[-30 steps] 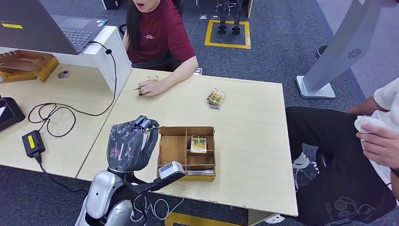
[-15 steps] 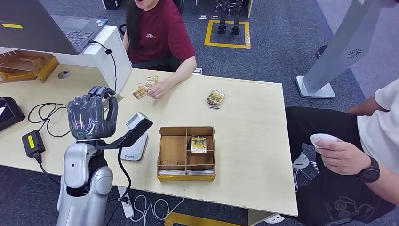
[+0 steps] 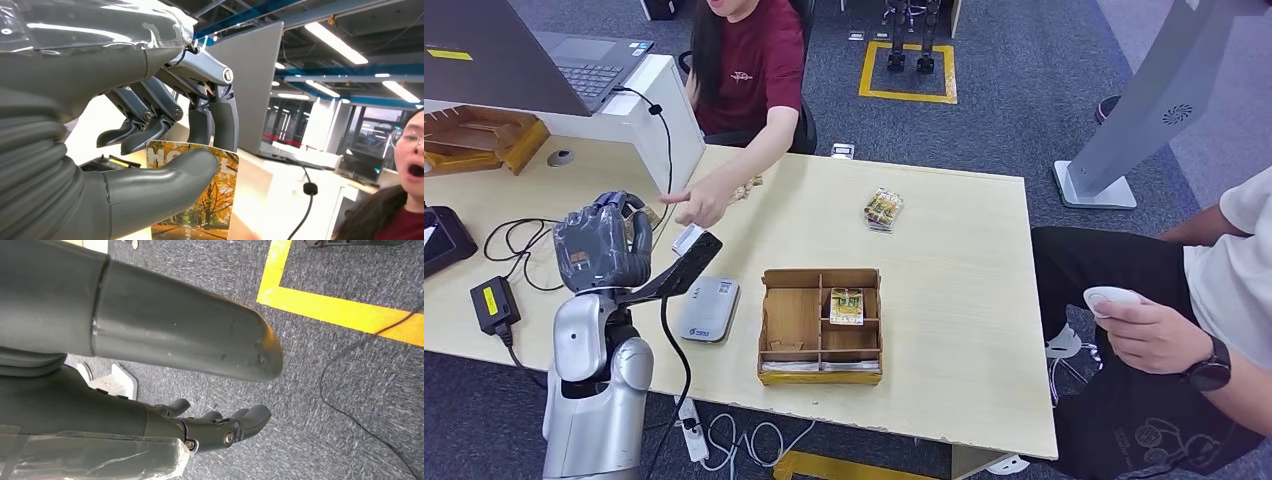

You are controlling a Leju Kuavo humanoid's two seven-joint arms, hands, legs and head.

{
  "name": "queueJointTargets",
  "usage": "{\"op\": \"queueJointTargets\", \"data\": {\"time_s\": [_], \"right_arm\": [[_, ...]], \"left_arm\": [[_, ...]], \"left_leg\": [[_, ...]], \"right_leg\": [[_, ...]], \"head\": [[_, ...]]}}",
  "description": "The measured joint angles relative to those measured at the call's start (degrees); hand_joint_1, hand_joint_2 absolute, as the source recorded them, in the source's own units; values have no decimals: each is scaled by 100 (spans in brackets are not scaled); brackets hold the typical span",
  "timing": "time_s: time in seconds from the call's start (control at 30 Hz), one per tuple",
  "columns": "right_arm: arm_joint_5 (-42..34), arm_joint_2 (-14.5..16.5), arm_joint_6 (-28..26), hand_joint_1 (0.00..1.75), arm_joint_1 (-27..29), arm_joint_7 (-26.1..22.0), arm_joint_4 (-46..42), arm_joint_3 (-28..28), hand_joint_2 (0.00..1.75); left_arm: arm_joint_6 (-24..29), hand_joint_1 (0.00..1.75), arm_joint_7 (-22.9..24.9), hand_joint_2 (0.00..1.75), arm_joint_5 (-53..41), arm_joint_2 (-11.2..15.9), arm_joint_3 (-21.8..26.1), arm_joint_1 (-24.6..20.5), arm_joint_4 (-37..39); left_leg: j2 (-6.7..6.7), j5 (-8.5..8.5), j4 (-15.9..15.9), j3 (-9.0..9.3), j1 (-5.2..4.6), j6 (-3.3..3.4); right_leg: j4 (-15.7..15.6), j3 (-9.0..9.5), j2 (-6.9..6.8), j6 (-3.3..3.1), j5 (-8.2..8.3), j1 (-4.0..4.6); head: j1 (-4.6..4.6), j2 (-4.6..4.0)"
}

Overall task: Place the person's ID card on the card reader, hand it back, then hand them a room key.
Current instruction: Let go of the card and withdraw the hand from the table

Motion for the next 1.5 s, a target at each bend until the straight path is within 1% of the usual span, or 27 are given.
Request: {"op": "queueJointTargets", "data": {"time_s": [0.33, 0.4, 0.47, 0.53, 0.63, 0.67, 0.77, 0.8, 1.07, 1.13, 1.23, 1.4, 1.5], "right_arm": [[0, 0, -12, 0, 0, 0, 1, 26, 0], [0, 0, -13, 0, 0, 0, 1, 26, 0], [-1, 0, -13, 0, 0, 0, 1, 26, 0], [-1, 0, -13, 0, 1, 1, 0, 26, 0], [0, -1, -16, 0, 1, 9, 1, 26, 0], [0, -1, -18, 0, 1, 11, 1, 26, 0], [0, -1, -19, 0, 1, 13, 2, 26, 0], [0, -1, -19, 0, 1, 13, 2, 26, 0], [0, 0, -22, 0, 1, 34, -1, 26, 0], [0, 0, -23, 0, 1, 52, 1, 26, 0], [0, 0, -23, 0, 2, 59, 1, 26, 0], [-1, 0, -24, 0, 3, 59, 0, 26, 0], [0, 0, -24, 0, 7, 62, 0, 26, 0]], "left_arm": [[-16, 175, -54, 175, -1, -98, 24, -52, 114], [-18, 169, -55, 175, -1, -111, 24, -60, 124], [-18, 169, -56, 175, -1, -115, 24, -67, 134], [-19, 175, -57, 175, -1, -116, 24, -70, 136], [-20, 169, -57, 175, -1, -125, 24, -70, 138], [-20, 151, -57, 175, -1, -130, 24, -70, 138], [-20, 25, -57, 175, -1, -143, 24, -70, 138], [-20, 0, -57, 175, -1, -145, 24, -70, 138], [16, 0, 15, 175, -1, -162, 55, -68, 138], [34, 0, 143, 175, -1, -144, 92, -65, 138], [90, 0, 439, 175, -1, -36, 163, -49, 164], [428, 0, 686, 175, 0, 182, 565, 36, 280], [651, 0, 639, 175, 0, 265, 965, 135, 291]], "left_leg": [[0, 0, 0, 0, 0, 0], [0, 0, 0, 0, 0, 0], [0, 0, 0, 0, 0, 0], [0, 0, 0, 0, 0, 0], [0, 0, 0, 0, 0, 0], [0, 0, 0, 0, 0, 0], [0, 0, 0, 0, 0, 0], [0, 0, 0, -1, 0, 0], [-1, 0, 0, -2, 0, 0], [-1, 0, 0, -1, 0, 0], [0, 0, 0, -1, 1, 0], [1, 0, -1, -1, 2, 0], [2, 0, -1, -2, 2, 0]], "right_leg": [[0, 0, 0, 0, 0, 0], [0, 0, 0, 0, 0, 0], [0, 0, 0, 0, 0, 0], [0, 0, 0, 0, 0, 0], [0, 0, 0, 0, 0, 0], [0, 0, 0, 0, 0, 0], [0, 0, 1, 0, 0, 0], [0, 0, 1, 0, 0, 0], [0, 0, 0, 0, 0, 0], [1, 1, 0, 0, 0, 0], [1, 1, 0, 0, 0, 0], [4, 0, 2, 0, -1, 1], [4, -2, 2, -1, -2, 1]], "head": [[0, 0], [0, 0], [0, 0], [0, 0], [0, 0], [0, 0], [0, 0], [0, 0], [0, 0], [0, 0], [0, 0], [0, 0], [-1, 0]]}}
